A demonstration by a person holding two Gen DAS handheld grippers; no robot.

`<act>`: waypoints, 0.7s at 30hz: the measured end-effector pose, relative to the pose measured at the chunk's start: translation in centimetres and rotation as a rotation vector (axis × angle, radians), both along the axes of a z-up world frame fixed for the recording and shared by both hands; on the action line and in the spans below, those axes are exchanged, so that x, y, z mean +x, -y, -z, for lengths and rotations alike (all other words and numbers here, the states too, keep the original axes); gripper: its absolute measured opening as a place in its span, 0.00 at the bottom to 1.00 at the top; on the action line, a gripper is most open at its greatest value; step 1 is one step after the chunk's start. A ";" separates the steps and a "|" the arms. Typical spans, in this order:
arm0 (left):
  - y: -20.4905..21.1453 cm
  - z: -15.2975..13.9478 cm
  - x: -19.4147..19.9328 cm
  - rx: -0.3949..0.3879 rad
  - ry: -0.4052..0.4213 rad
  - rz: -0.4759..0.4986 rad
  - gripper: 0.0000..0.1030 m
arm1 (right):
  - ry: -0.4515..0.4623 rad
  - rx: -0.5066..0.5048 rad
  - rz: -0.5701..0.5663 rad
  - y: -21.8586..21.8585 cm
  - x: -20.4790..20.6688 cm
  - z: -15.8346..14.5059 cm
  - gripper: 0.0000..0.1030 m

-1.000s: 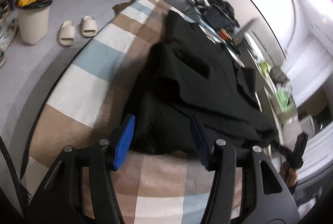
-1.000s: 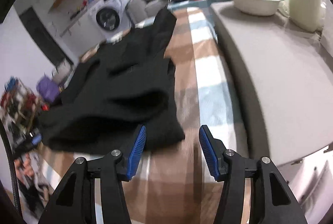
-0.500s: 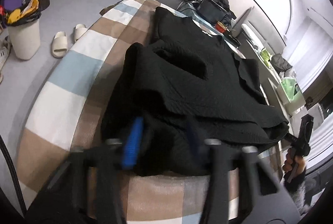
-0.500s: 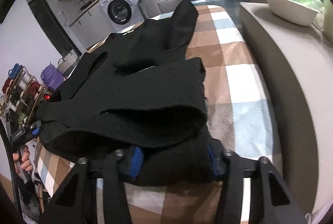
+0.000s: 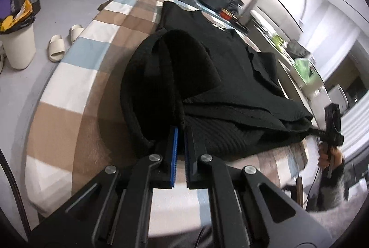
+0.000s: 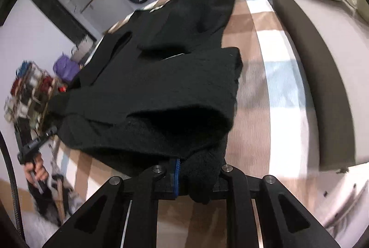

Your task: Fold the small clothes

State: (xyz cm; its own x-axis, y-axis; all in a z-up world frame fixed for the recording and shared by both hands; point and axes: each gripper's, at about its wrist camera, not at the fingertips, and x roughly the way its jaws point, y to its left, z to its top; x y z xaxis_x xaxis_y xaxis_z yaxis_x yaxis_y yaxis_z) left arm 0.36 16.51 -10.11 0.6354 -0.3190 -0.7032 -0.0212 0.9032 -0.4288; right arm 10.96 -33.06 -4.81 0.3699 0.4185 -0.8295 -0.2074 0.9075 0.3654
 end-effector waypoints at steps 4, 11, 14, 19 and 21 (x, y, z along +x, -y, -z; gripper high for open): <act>-0.2 -0.5 -0.2 0.044 0.033 -0.022 0.04 | 0.046 -0.009 0.046 0.9 -1.0 -0.9 0.18; -2.2 0.3 1.7 0.015 0.026 -0.110 0.39 | 0.081 -0.006 0.042 0.5 -1.0 -1.1 0.24; -2.5 1.4 3.5 0.017 -0.007 -0.122 0.42 | 0.126 0.007 0.041 0.5 0.0 -1.0 0.27; -2.3 2.1 6.3 0.023 -0.018 -0.139 0.42 | 0.149 0.030 0.062 -0.2 1.9 0.0 0.27; -2.1 2.3 7.1 0.022 -0.016 -0.128 0.41 | 0.158 0.028 0.064 -0.5 2.3 0.3 0.27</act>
